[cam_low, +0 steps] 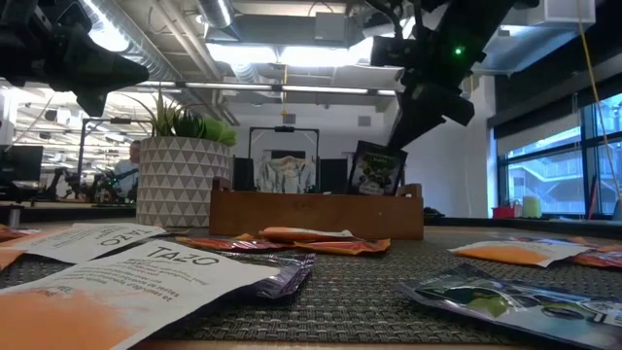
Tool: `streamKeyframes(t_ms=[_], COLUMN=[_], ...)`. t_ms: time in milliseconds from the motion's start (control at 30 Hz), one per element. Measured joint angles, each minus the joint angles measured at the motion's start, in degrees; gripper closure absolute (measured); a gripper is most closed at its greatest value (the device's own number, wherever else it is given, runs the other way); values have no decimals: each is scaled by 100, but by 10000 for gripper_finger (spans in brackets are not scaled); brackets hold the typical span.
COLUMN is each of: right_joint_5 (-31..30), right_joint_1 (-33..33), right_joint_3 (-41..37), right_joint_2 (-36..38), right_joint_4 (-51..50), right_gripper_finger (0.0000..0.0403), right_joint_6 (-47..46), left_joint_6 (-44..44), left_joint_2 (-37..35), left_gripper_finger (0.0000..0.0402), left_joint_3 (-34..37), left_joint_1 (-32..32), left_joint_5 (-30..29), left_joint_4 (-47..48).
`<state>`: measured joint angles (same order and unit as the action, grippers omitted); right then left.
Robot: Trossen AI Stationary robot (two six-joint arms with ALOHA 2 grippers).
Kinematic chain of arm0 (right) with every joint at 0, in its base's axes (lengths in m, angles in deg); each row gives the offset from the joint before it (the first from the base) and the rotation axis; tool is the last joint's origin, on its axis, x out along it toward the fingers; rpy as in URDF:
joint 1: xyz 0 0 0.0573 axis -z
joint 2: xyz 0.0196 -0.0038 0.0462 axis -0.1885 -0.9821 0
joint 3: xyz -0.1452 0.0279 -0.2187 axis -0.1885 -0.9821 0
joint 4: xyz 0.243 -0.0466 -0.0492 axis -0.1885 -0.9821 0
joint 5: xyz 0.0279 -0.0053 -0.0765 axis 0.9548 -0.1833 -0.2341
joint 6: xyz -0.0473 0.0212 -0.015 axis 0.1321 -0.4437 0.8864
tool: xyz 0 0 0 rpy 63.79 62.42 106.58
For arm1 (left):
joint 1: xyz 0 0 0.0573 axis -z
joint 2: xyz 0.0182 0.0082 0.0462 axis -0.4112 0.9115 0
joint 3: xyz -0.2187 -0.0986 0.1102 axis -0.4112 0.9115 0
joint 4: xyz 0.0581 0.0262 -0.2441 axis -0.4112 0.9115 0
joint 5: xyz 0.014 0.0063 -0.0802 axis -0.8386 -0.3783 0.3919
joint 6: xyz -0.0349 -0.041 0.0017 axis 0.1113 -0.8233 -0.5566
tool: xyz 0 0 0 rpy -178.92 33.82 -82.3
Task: Pick & Place Tea
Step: Put the black tea bag into the right slot of the wooden organizer
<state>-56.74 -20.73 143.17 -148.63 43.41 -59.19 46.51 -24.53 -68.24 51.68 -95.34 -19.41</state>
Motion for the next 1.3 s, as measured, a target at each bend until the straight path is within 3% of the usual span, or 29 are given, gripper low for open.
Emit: streamKeyframes(t_ms=[633, 1067, 1300], right_joint_5=[-3, 4, 651], right_joint_1=[0, 17, 277], right_joint_3=[-2, 0, 363], right_joint_2=[0, 0, -2], right_joint_4=[-116, -53, -189], right_gripper_finger=[394, 396, 397], right_joint_6=[-141, 614, 602], left_joint_6=[0, -2, -1], left_joint_2=[2, 2, 2], left_gripper_finger=[370, 370, 370], left_joint_3=[0, 0, 0], left_joint_1=[-1, -1, -1], left_joint_5=[0, 0, 0], left_joint_4=[0, 0, 0])
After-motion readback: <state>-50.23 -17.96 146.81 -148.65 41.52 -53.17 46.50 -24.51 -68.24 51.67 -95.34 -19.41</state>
